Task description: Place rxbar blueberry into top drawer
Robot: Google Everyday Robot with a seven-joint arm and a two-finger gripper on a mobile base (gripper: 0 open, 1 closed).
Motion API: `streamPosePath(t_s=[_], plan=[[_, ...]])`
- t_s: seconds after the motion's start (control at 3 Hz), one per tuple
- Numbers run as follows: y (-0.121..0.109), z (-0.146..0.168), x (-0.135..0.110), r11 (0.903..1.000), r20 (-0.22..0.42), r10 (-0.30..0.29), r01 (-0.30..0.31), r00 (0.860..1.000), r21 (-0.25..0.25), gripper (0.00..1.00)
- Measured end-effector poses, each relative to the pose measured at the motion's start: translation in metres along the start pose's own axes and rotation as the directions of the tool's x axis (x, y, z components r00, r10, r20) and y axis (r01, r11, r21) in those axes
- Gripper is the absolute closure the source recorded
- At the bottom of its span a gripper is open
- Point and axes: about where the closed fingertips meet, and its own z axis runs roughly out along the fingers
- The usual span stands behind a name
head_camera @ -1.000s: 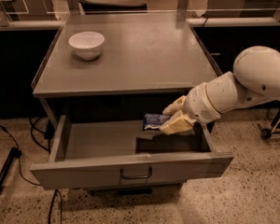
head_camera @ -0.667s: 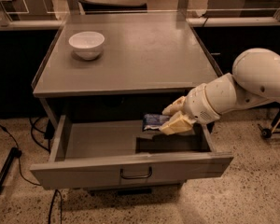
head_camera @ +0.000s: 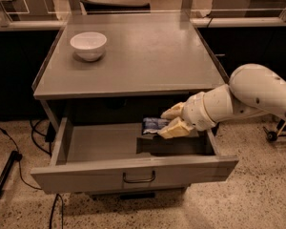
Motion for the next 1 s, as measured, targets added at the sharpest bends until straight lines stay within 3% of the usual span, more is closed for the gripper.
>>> streamPosePath(t_s=[1.0], plan=[[0.003, 0.070, 0.009, 0.9962, 0.059, -0.038, 0.042, 0.998, -0.076, 1.00]])
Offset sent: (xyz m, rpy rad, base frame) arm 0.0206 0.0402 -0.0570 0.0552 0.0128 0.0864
